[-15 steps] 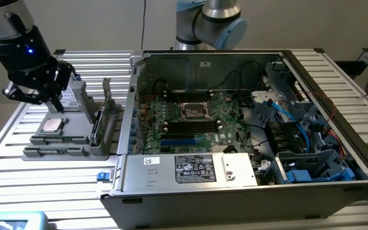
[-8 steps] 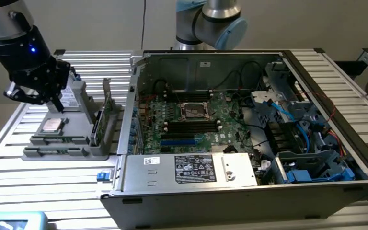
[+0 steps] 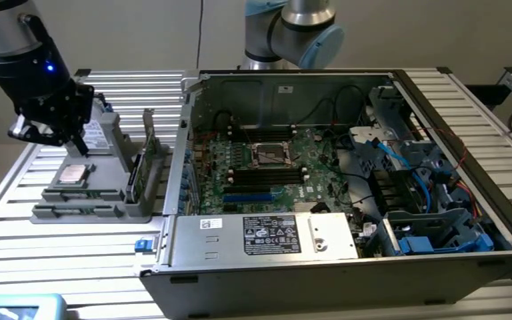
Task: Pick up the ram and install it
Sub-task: 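Pick up the ram and move it above insertion slot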
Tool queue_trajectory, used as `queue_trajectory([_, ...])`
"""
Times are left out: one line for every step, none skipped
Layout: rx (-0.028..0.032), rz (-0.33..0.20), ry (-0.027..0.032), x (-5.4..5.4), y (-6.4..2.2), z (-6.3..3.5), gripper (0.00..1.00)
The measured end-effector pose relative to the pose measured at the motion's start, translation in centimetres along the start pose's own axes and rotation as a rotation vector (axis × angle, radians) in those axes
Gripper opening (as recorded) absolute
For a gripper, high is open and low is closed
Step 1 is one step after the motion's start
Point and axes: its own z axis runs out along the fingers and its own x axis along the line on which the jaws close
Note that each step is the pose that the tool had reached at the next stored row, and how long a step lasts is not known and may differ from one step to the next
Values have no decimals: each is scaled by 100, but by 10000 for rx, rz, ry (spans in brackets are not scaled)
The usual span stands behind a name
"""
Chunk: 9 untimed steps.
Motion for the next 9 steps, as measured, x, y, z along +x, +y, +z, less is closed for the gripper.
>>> queue_trajectory([-13, -175, 16, 0, 0, 0, 11])
queue_trajectory([-25, -359, 31, 0, 0, 2, 11])
queue_trajectory([-37, -528, 43, 0, 0, 2, 11])
queue_trajectory([-47, -723, 58, 0, 0, 4, 11])
queue_trajectory([-58, -901, 72, 0, 0, 5, 11])
queue_trajectory([-68, -1078, 87, 0, 0, 5, 11])
queue_trajectory([-78, -1245, 106, 0, 0, 6, 11])
queue_trajectory([-87, -1407, 126, 0, -1, 7, 11])
queue_trajectory([-97, -1566, 147, 0, -1, 7, 11])
